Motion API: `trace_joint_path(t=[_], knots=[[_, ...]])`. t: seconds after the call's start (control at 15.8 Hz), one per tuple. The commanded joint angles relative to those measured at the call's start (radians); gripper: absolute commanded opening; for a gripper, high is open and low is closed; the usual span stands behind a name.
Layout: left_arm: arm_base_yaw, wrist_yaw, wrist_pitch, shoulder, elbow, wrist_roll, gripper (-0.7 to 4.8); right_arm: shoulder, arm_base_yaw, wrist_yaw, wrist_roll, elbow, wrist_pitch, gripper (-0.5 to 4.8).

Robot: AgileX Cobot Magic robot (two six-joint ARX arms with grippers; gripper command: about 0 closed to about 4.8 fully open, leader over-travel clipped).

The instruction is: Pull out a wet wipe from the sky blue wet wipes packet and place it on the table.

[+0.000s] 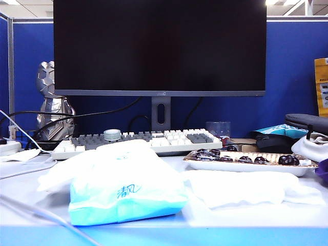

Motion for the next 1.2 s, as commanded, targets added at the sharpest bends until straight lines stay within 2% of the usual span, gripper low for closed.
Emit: trace_joint_path(t=[0.06, 0.25, 0.32, 0.44, 0.57, 0.7, 0.82, 1.2], knots=[[0.002, 0.0, 0.007, -0.003, -0.001, 0.003, -0.03, -0.001, -0.054, -0.002, 0.013, -0.058, 0.019, -0.01], [0.002, 0.0, 0.007, -0.003, -0.001, 0.003, -0.03, -0.001, -0.093, -0.002, 0.075, -0.129, -0.008, -0.01], [0.002, 0.0, 0.007, -0.003, -0.001, 0.003, -0.03, -0.001, -0.1, -0.002, 0.08, -0.129, -0.088, -0.01], [0.002, 0.0, 0.007, -0.003, -0.001, 0.003, -0.03, -0.001, -0.097, -0.002, 0.081, -0.129, -0.126, -0.01], [0.002, 0.0, 0.007, -0.003, -0.001, 0.003, -0.03, -0.001, -0.097, -0.001, 0.079, -0.129, -0.126, -0.01], [0.002, 0.0, 0.007, -0.003, -0.001, 0.003, -0.03, -0.001, -0.096, -0.002, -0.001, -0.129, -0.126, -0.01], [0.002, 0.0, 0.007, -0.003, -0.001, 0.003, -0.03, -0.001, -0.096, -0.002, 0.039, -0.129, -0.126, -0.01], [0.002, 0.0, 0.007, -0.003, -0.001, 0.003, -0.03, -0.001, -0.096, -0.002, 0.039, -0.129, -0.119, -0.01]])
